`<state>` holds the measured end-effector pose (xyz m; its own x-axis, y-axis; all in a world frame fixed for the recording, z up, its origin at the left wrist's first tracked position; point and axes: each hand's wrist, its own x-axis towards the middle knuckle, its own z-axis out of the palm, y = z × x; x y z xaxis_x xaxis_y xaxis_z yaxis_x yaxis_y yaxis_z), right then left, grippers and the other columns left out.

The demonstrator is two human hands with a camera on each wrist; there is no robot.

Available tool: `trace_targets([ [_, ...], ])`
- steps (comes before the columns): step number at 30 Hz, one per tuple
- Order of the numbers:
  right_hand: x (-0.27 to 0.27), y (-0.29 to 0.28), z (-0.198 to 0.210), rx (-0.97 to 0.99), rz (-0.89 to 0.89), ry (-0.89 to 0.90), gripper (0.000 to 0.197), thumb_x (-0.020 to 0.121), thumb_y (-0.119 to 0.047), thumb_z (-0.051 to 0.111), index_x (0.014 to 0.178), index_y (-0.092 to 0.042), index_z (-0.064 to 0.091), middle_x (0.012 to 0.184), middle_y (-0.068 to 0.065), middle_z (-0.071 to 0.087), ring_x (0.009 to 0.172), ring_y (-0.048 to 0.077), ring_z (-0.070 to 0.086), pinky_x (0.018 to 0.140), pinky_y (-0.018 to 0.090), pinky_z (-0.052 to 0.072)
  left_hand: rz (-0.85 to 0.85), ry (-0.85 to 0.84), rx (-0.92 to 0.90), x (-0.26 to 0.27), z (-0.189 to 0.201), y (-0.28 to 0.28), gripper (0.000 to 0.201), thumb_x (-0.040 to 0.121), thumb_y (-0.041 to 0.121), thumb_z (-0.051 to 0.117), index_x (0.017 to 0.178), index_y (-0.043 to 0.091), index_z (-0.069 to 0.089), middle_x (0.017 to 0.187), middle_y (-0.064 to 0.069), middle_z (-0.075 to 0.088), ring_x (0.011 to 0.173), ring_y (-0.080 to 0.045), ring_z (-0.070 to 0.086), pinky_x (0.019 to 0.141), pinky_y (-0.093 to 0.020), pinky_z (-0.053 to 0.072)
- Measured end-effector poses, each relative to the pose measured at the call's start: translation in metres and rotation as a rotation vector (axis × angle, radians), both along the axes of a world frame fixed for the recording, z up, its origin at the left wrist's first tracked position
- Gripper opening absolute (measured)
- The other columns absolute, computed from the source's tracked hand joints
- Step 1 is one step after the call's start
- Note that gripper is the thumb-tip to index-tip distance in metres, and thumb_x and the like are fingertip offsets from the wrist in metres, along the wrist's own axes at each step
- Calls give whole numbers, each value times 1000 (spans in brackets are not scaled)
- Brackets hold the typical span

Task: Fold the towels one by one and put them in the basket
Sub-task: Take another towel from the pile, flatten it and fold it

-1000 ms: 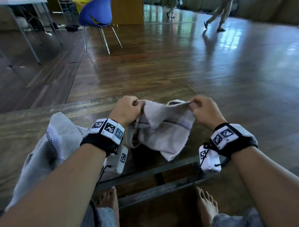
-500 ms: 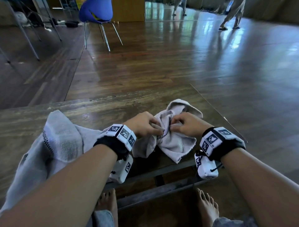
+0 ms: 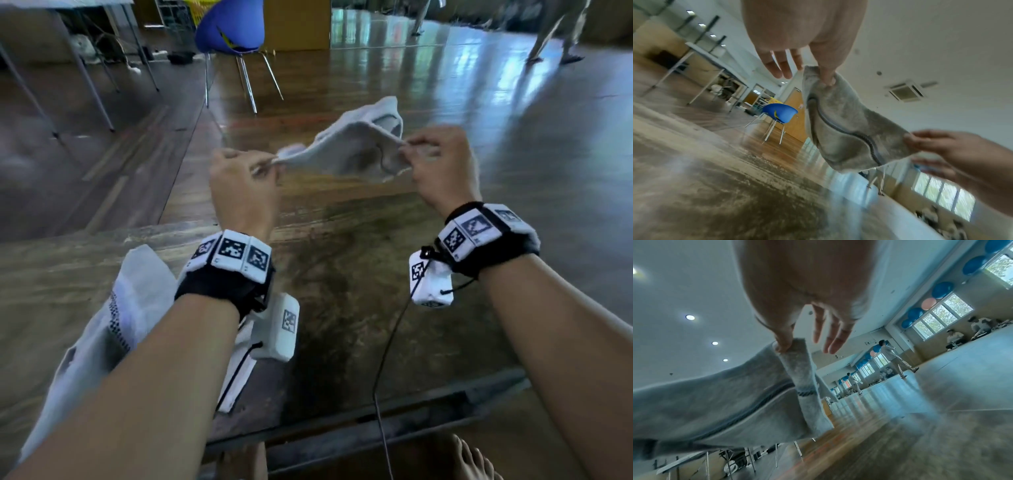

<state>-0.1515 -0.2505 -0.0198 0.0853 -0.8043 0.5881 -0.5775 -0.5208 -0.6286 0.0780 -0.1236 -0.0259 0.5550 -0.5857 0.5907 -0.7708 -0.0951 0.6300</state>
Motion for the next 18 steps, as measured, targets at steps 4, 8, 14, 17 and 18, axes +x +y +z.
trace_targets([
  [4, -8, -11, -3, 46, -66, -124, 11, 87, -32, 72, 95, -27, 78, 96, -4, 76, 87, 24, 72, 83, 46, 59, -71, 346, -129, 23, -4, 2, 12, 84, 18, 71, 92, 23, 80, 84, -10, 76, 77, -26, 71, 72, -28, 56],
  [8, -7, -13, -9, 133, 38, -242, 12, 89, -16, 74, 84, -26, 72, 87, -11, 67, 75, 17, 74, 67, 33, 63, -186, 771, -141, 23, -8, -1, 15, 81, 2, 74, 80, 16, 74, 84, -14, 75, 77, -27, 75, 69, -37, 63],
  [14, -20, -10, -23, 120, 39, -255, 14, 87, -18, 76, 83, -31, 71, 87, -16, 71, 81, -8, 67, 76, 10, 54, -202, 505, -189, 17, -7, -3, 11, 86, 22, 72, 77, 27, 68, 79, 8, 68, 76, -2, 64, 79, -24, 55],
  [17, -16, -3, -16, 3, 226, -460, 17, 88, -7, 73, 89, -24, 70, 100, -7, 74, 95, 3, 72, 83, 18, 57, -172, 374, -325, 11, 0, 2, 4, 87, 25, 69, 89, 22, 69, 91, 7, 69, 83, 0, 62, 77, -13, 51],
  [18, -14, -3, -16, -18, 267, -501, 20, 89, -5, 72, 87, -25, 68, 102, -6, 73, 97, 5, 72, 83, 18, 57, -165, 356, -300, 12, 0, 2, 6, 88, 25, 68, 90, 19, 69, 89, 6, 68, 81, -3, 61, 74, -15, 51],
])
